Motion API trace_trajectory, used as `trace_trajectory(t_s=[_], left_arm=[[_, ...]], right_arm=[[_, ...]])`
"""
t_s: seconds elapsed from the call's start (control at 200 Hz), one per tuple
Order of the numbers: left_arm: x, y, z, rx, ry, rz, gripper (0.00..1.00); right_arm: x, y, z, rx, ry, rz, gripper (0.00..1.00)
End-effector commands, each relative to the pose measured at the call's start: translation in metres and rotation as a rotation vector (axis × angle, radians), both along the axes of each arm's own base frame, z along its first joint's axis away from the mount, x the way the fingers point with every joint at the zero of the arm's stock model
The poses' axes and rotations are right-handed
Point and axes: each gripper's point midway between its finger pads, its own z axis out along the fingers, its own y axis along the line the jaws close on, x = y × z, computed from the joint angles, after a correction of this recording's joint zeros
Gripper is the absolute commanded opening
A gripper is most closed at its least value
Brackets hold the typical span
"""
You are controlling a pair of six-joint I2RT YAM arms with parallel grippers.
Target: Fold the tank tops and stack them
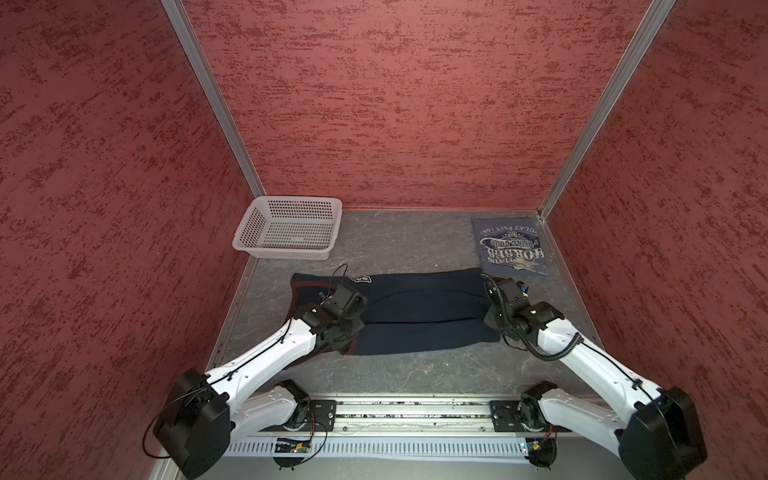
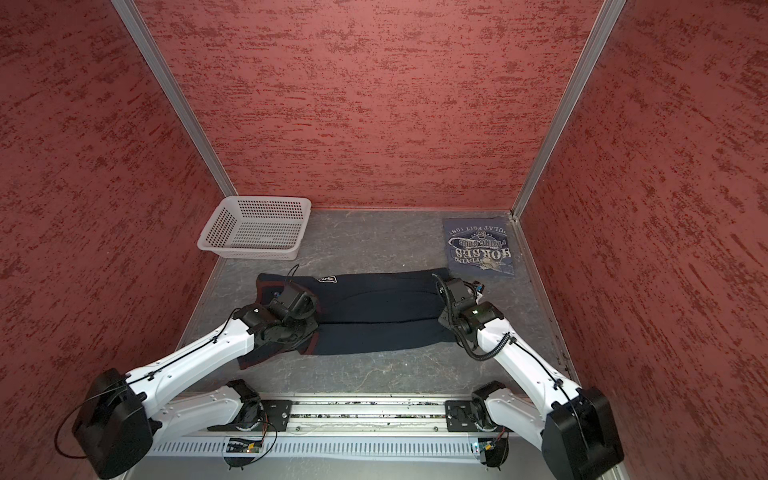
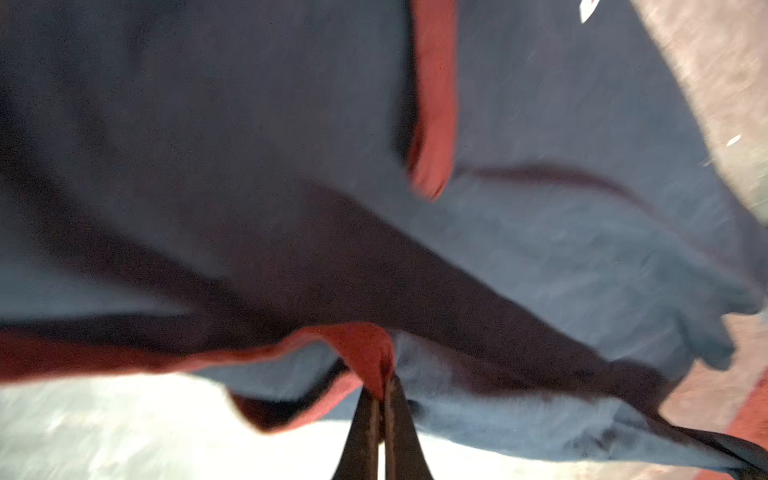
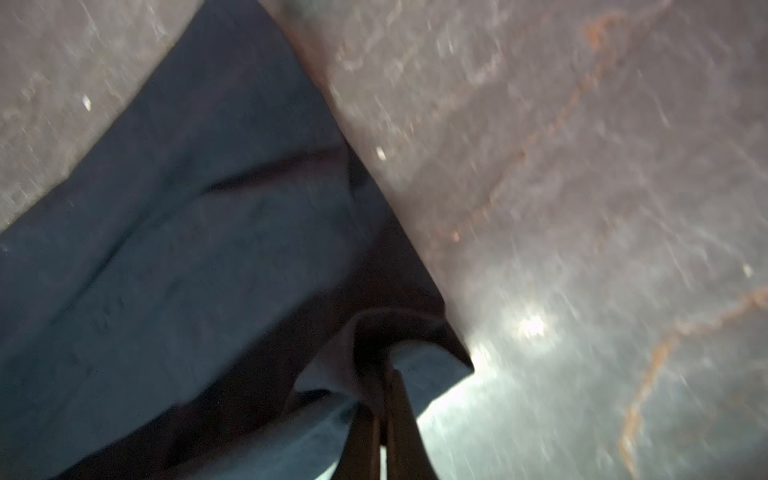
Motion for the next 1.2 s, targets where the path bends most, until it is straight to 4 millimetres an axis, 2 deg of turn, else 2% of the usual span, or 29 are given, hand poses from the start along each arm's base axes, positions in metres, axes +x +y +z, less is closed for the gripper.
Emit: trace_trajectory(t_s=[0.0, 0.165, 0.276, 0.321, 0.386, 0.426, 0.506, 0.591, 0.711, 0.832, 0.917, 0.967, 1.057, 1.192], left_arm=[[0.029, -0.01, 0.008, -0.054, -0.071, -0.048, 0.05], [0.055, -0.008, -0.003, -0.039, -0.06, -0.035, 0.06], [0.066, -0.007, -0.015, -0.031, -0.042, -0.025, 0.09], [0.07, -0.005, -0.019, -0.026, -0.037, -0.022, 0.13], [0.075, -0.002, -0.02, -0.011, -0.036, -0.021, 0.21], [0.077, 0.002, -0.018, 0.008, -0.039, -0.018, 0.26], [0.082, 0.009, -0.008, 0.04, -0.066, -0.02, 0.36], [0.082, 0.016, 0.005, 0.09, -0.09, -0.031, 0.48], [0.067, 0.018, 0.022, 0.16, -0.118, -0.073, 0.55], [0.049, -0.006, 0.026, 0.159, -0.13, -0.167, 0.55], [0.041, -0.026, 0.019, 0.147, -0.107, -0.222, 0.53], [0.039, -0.03, 0.011, 0.163, -0.084, -0.233, 0.51], [0.04, -0.024, -0.002, 0.221, -0.037, -0.208, 0.49], [0.046, -0.018, -0.008, 0.265, -0.037, -0.187, 0.51]], right_arm=[[0.041, 0.007, 0.02, 0.031, -0.124, 0.054, 0.05], [0.07, 0.009, 0.021, 0.043, -0.171, 0.078, 0.07], [0.079, 0.003, 0.014, 0.02, -0.165, 0.072, 0.1], [0.081, 0.001, 0.009, 0.013, -0.151, 0.072, 0.17], [0.081, -0.001, 0.003, -0.001, -0.126, 0.074, 0.34], [0.08, -0.004, 0.001, -0.02, -0.108, 0.073, 0.41], [0.076, -0.013, 0.004, -0.065, -0.091, 0.054, 0.5], [0.072, -0.011, 0.012, -0.054, -0.115, 0.07, 0.55], [0.062, 0.007, 0.021, -0.012, -0.142, 0.147, 0.57], [0.054, 0.029, 0.016, 0.018, -0.124, 0.235, 0.57], [0.054, 0.048, 0.01, 0.051, -0.106, 0.292, 0.56], [0.056, 0.056, 0.007, 0.061, -0.1, 0.312, 0.56], [0.06, 0.062, 0.001, 0.067, -0.085, 0.32, 0.56], [0.065, 0.062, -0.002, 0.057, -0.087, 0.313, 0.56]])
